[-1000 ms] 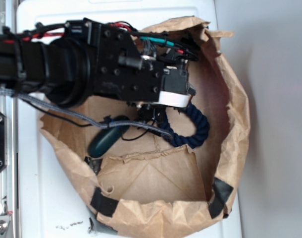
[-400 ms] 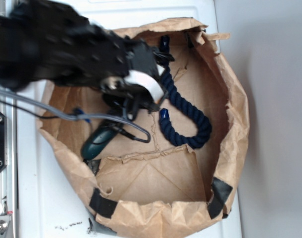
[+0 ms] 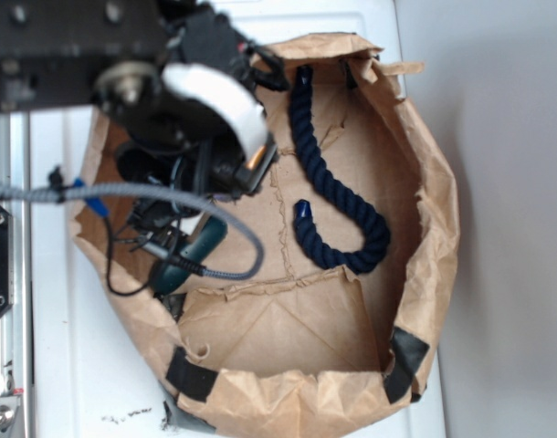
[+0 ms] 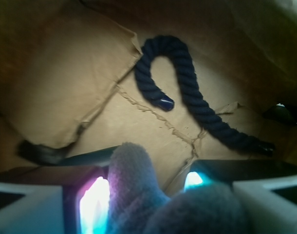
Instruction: Grab the gray animal.
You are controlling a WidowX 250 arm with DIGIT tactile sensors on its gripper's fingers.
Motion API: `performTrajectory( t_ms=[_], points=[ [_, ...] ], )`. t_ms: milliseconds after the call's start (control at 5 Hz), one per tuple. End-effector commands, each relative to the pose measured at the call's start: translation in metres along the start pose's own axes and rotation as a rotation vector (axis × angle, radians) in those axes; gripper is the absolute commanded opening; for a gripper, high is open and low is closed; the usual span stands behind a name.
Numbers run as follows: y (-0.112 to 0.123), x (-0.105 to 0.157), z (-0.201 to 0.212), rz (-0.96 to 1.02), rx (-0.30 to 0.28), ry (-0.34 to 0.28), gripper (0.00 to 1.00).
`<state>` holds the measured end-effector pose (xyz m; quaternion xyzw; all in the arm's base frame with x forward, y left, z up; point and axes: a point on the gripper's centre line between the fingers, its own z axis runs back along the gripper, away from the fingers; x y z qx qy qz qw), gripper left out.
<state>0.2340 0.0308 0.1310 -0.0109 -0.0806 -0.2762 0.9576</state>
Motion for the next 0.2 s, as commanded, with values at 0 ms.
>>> performTrajectory(
  t_ms=[0],
  points=[
    [-0.0073, 0.0143, 0.0454, -0.020, 0.027, -0.056, 0.00]
  ],
)
